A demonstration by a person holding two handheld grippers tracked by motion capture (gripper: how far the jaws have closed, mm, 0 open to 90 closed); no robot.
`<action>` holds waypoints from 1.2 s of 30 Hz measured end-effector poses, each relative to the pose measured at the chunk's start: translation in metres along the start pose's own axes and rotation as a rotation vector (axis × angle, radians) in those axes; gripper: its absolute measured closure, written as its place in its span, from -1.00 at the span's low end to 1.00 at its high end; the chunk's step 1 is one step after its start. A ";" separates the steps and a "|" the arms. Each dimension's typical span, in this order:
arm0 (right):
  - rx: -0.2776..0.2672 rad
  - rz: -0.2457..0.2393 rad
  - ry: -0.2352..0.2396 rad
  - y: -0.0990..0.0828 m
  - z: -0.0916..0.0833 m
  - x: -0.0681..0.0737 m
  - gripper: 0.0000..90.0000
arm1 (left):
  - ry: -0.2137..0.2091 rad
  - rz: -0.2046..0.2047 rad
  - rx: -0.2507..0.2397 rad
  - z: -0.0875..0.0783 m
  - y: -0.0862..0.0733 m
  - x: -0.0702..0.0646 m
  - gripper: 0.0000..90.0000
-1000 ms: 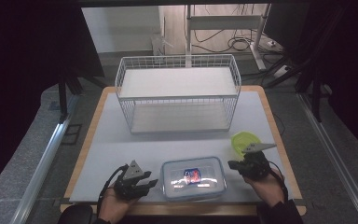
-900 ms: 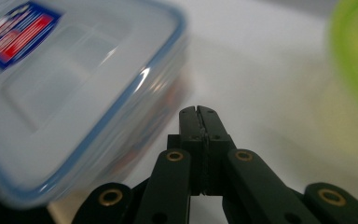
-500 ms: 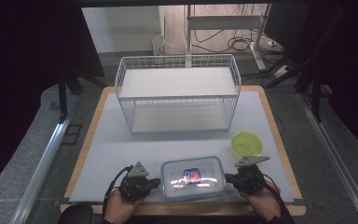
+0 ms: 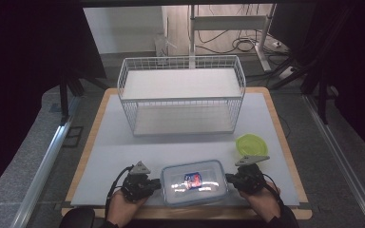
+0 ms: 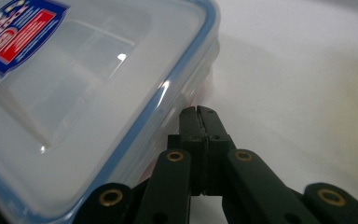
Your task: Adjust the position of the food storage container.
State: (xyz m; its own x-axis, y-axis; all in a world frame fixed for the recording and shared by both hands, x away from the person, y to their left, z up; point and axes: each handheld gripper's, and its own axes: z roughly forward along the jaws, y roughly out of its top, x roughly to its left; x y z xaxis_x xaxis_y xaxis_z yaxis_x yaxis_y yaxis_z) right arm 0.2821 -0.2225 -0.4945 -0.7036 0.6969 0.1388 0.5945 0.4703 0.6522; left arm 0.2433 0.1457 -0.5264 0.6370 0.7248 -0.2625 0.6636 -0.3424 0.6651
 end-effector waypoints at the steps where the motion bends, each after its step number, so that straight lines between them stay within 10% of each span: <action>1: 0.000 -0.002 0.000 -0.001 -0.001 0.001 1.00 | 0.002 0.008 0.005 -0.003 -0.002 -0.003 0.83; 15: 0.003 -0.009 0.046 -0.028 -0.018 0.020 1.00 | -0.048 0.065 0.018 -0.012 -0.027 -0.038 0.88; 36: -0.028 -0.042 -0.030 0.015 0.009 0.011 1.00 | 0.087 0.020 -0.006 -0.004 0.013 0.010 0.95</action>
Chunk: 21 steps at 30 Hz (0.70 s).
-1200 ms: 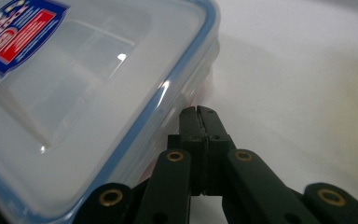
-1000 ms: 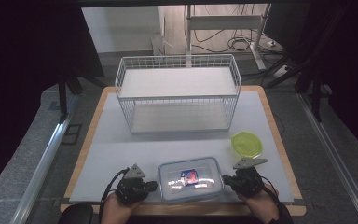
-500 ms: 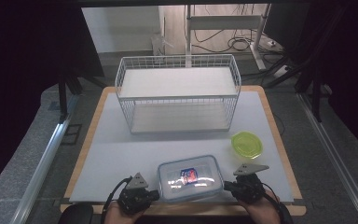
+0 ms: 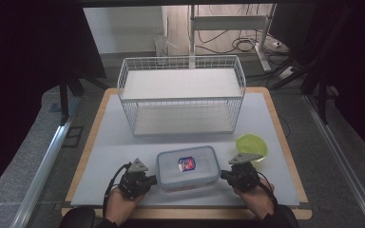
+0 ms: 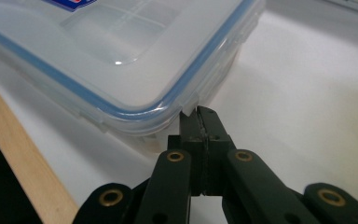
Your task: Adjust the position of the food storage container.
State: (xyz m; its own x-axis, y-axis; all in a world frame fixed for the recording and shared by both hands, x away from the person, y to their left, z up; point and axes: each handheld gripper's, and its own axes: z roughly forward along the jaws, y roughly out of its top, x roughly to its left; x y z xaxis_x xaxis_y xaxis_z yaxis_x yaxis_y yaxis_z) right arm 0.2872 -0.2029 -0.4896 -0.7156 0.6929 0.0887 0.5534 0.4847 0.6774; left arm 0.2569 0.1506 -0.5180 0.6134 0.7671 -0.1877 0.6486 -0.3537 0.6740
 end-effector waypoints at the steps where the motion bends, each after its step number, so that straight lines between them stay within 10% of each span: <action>1: -0.002 0.000 0.003 0.002 0.002 -0.001 1.00 | 0.004 0.000 0.000 0.001 0.002 0.003 0.96; 12: 0.008 -0.024 0.003 0.013 0.021 -0.005 1.00 | 0.046 -0.013 0.003 0.011 0.015 0.026 0.94; 21: 0.000 -0.071 -0.014 0.007 0.010 -0.008 0.78 | 0.067 0.038 -0.015 -0.005 0.001 0.025 0.38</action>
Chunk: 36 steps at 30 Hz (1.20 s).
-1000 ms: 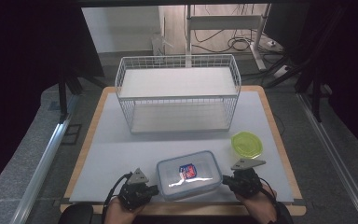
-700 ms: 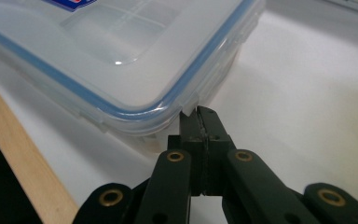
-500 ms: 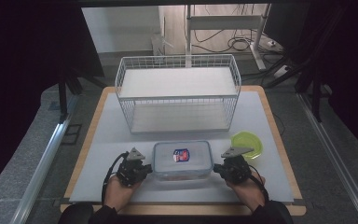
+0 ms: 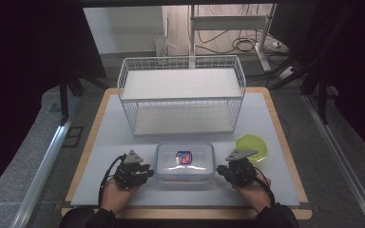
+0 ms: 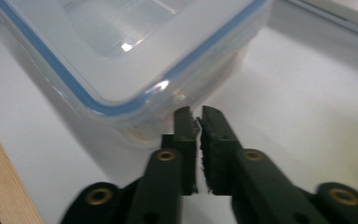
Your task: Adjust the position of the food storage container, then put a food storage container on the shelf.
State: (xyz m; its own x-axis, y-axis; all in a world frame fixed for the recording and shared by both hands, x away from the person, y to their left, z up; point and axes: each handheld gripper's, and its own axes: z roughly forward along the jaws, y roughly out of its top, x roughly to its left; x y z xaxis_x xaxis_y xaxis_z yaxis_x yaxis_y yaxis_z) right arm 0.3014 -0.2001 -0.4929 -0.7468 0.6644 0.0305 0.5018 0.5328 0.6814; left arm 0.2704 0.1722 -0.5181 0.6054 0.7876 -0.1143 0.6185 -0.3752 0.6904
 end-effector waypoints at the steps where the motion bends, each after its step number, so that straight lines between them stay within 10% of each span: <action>1: -0.005 -0.001 -0.002 -0.002 -0.002 -0.001 0.70 | 0.012 0.007 -0.007 -0.002 -0.003 0.001 0.25; 4: -0.019 -0.012 -0.004 -0.006 -0.007 -0.005 0.39 | 0.034 0.034 -0.017 -0.007 -0.010 0.003 -0.29; 10: -0.056 -0.005 0.002 -0.007 -0.012 -0.010 -0.09 | 0.014 0.034 -0.047 -0.006 -0.008 0.004 -0.76; 20: -0.092 0.004 0.011 -0.005 -0.014 -0.012 -0.63 | -0.027 0.067 -0.109 -0.006 -0.009 0.008 -0.90; 36: -0.128 0.054 0.057 0.010 -0.015 -0.012 -0.80 | -0.130 0.038 -0.134 -0.017 0.016 0.012 -0.91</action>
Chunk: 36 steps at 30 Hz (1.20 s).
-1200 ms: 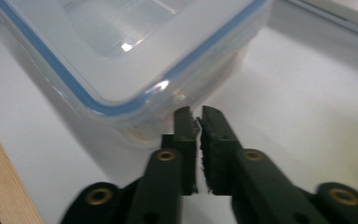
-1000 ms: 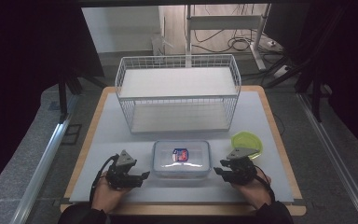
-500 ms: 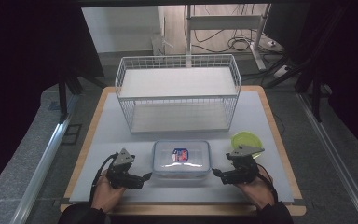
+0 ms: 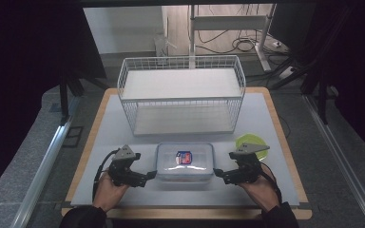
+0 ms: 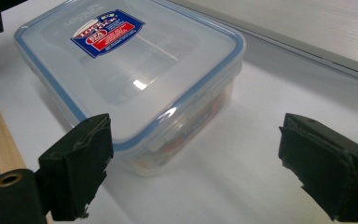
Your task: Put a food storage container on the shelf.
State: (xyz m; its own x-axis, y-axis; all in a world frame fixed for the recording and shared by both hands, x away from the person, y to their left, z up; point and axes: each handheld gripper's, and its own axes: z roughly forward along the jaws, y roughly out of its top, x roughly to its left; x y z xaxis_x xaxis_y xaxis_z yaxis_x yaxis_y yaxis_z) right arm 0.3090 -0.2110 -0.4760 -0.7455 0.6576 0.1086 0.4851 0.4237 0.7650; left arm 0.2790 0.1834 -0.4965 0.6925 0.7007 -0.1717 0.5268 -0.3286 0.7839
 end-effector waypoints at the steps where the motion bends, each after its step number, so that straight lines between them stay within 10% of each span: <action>1: 0.002 -0.004 0.001 0.001 0.001 0.000 -0.81 | -0.006 0.000 0.006 0.001 0.002 0.000 -0.91; 16: 0.075 0.035 0.069 0.020 0.028 0.007 -0.93 | -0.104 0.019 0.079 0.035 0.022 0.007 -1.00; 27: 0.133 0.124 0.162 0.023 0.051 0.000 -1.00 | -0.275 -0.117 0.090 0.055 0.020 0.023 -1.00; 36: 0.132 0.160 0.199 0.021 0.046 -0.002 -0.80 | -0.234 -0.087 0.135 0.046 0.020 0.008 -0.98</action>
State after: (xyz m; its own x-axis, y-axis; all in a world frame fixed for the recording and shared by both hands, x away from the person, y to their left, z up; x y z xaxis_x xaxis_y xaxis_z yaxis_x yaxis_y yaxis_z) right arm 0.3421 -0.1745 -0.4894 -0.7234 0.5927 0.3541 0.6496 0.4104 0.6400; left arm 0.3178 0.1529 -0.5099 0.7287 0.5698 -0.3799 0.6391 -0.3665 0.6762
